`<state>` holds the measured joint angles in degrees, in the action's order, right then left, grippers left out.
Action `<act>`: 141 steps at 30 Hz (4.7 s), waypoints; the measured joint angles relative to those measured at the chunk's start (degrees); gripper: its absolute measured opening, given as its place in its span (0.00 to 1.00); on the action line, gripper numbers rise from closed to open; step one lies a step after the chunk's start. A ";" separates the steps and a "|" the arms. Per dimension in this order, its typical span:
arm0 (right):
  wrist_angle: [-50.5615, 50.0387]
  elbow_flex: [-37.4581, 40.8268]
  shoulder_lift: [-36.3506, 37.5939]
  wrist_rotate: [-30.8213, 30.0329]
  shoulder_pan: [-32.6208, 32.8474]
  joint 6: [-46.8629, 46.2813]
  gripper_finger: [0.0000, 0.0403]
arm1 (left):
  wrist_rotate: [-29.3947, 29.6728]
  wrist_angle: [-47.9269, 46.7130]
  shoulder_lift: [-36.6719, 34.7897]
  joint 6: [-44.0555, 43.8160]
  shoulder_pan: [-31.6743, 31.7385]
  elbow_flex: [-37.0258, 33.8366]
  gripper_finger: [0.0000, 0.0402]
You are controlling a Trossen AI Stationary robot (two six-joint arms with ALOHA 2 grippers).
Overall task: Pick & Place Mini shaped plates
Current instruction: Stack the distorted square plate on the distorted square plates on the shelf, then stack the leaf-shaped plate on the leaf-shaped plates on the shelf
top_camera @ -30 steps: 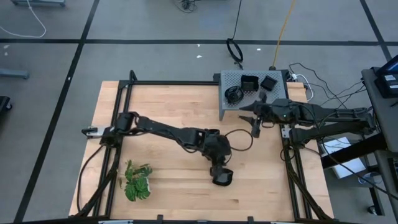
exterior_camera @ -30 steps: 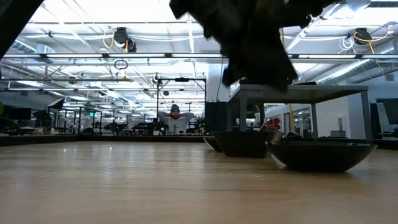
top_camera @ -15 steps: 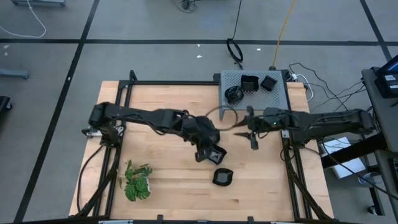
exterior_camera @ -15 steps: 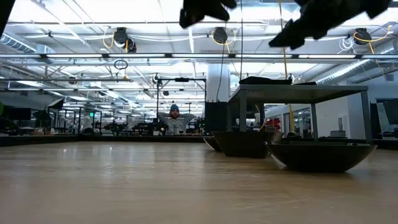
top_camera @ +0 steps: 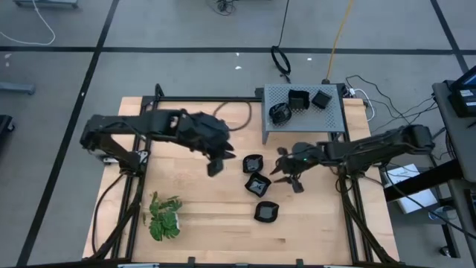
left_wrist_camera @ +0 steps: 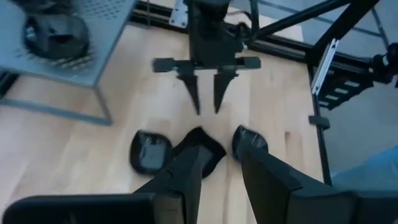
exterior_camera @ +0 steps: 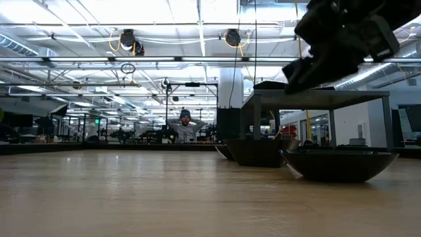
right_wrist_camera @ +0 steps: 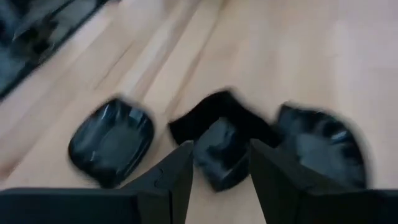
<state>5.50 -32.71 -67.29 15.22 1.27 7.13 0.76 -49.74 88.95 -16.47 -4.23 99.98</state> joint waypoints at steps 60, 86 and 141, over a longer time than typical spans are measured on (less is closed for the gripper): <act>2.46 -6.01 -19.78 -10.97 6.87 17.38 0.00 | 22.78 33.60 -68.94 3.18 -8.32 -60.92 0.29; -1.55 -6.03 20.27 -37.08 -5.65 6.97 0.00 | 24.78 79.70 -70.23 2.46 -8.32 -94.42 0.29; -27.97 -20.48 11.14 -28.60 -34.75 21.27 0.28 | 24.80 76.74 -70.23 2.74 -8.32 -94.42 0.29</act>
<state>-22.47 -53.19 -56.14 -13.39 -33.48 28.40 25.56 27.01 18.72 -13.74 -12.56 5.56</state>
